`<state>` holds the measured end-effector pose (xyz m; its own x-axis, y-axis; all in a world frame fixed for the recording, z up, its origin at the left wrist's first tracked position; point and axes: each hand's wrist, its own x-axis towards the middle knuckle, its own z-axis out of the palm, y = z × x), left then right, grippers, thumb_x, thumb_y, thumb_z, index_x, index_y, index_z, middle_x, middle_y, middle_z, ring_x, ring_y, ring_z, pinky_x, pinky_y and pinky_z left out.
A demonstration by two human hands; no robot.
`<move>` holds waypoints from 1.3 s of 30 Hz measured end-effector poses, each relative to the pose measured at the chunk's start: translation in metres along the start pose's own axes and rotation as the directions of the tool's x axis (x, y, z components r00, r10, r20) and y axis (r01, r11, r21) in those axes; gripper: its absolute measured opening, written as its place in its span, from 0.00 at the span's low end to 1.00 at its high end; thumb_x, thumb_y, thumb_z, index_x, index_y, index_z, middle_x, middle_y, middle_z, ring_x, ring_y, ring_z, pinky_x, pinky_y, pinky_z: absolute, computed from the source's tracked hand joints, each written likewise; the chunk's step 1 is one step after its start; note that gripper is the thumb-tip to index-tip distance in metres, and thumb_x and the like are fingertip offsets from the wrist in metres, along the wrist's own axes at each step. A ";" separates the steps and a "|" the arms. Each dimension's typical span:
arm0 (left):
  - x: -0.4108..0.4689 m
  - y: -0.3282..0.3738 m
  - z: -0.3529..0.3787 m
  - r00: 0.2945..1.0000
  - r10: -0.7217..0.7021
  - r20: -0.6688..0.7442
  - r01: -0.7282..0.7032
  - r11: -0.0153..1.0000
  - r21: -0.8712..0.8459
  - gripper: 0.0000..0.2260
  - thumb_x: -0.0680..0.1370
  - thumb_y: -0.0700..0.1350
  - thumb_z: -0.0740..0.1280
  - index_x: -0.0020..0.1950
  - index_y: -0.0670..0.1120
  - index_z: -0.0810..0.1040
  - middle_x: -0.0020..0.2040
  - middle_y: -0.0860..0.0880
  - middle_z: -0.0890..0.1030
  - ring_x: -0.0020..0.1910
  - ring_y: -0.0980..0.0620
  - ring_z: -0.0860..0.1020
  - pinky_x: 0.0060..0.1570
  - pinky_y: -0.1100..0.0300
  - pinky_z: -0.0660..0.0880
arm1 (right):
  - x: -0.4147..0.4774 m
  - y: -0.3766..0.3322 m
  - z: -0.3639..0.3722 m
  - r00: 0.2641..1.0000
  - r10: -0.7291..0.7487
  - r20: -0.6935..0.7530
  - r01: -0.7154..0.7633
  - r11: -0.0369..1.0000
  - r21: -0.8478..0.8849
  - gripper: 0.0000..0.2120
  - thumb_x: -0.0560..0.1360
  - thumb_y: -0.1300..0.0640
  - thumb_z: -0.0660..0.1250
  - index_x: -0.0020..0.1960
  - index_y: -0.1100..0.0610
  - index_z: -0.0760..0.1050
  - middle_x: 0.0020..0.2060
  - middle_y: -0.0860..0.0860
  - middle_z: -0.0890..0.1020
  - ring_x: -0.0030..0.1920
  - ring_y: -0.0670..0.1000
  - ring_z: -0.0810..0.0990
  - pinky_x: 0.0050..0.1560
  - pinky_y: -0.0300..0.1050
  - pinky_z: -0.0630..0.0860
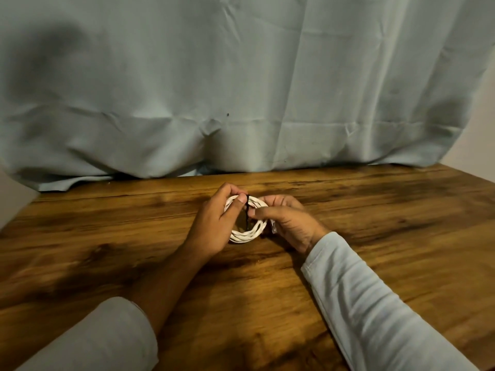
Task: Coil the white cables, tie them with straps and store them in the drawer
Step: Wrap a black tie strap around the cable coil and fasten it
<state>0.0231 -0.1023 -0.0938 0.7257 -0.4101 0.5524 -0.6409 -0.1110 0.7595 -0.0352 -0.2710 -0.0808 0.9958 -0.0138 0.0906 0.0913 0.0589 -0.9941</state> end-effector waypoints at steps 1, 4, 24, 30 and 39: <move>0.000 0.000 0.000 1.000 -0.005 0.005 0.005 1.000 -0.007 0.05 0.85 0.46 0.63 0.54 0.48 0.78 0.50 0.57 0.83 0.50 0.60 0.80 0.49 0.64 0.74 | 0.001 0.002 0.000 1.000 -0.004 -0.008 0.004 1.000 -0.009 0.18 0.69 0.63 0.75 0.55 0.71 0.80 0.43 0.64 0.81 0.38 0.57 0.79 0.40 0.48 0.73; 0.001 0.000 0.002 0.999 -0.023 0.031 0.023 1.000 -0.007 0.05 0.84 0.46 0.64 0.53 0.49 0.78 0.49 0.56 0.83 0.48 0.60 0.80 0.48 0.64 0.74 | 0.004 0.007 0.003 0.998 0.009 -0.057 -0.010 1.000 -0.027 0.17 0.65 0.66 0.70 0.52 0.70 0.81 0.40 0.63 0.81 0.39 0.58 0.78 0.38 0.46 0.71; 0.002 -0.001 0.003 0.995 -0.079 0.060 0.082 0.995 -0.062 0.10 0.86 0.44 0.59 0.56 0.44 0.80 0.33 0.65 0.79 0.33 0.67 0.75 0.34 0.72 0.67 | 0.007 0.007 0.011 0.848 -0.484 -0.216 0.397 0.850 -0.347 0.08 0.72 0.67 0.77 0.46 0.58 0.82 0.40 0.52 0.86 0.42 0.50 0.83 0.47 0.51 0.81; 0.003 -0.004 0.003 0.995 0.097 0.021 -0.099 0.966 0.239 0.11 0.86 0.48 0.59 0.65 0.49 0.77 0.56 0.53 0.82 0.56 0.55 0.79 0.56 0.51 0.77 | 0.008 0.004 0.003 0.798 -0.552 -0.241 0.461 0.818 -0.345 0.08 0.73 0.66 0.76 0.43 0.53 0.85 0.45 0.56 0.87 0.50 0.58 0.86 0.58 0.61 0.81; 0.002 -0.006 -0.003 0.992 0.127 0.016 -0.126 0.955 0.267 0.12 0.81 0.48 0.67 0.64 0.53 0.80 0.56 0.58 0.83 0.56 0.60 0.80 0.57 0.55 0.77 | 0.010 0.010 -0.009 0.816 -0.545 -0.195 0.377 0.756 -0.535 0.08 0.70 0.65 0.79 0.40 0.53 0.85 0.45 0.51 0.82 0.48 0.49 0.83 0.53 0.48 0.81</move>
<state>0.0291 -0.0995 -0.0959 0.6346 -0.4352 0.6387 -0.7708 -0.2959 0.5642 -0.0245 -0.2795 -0.0900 0.7608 -0.2376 0.6040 0.4403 -0.4948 -0.7492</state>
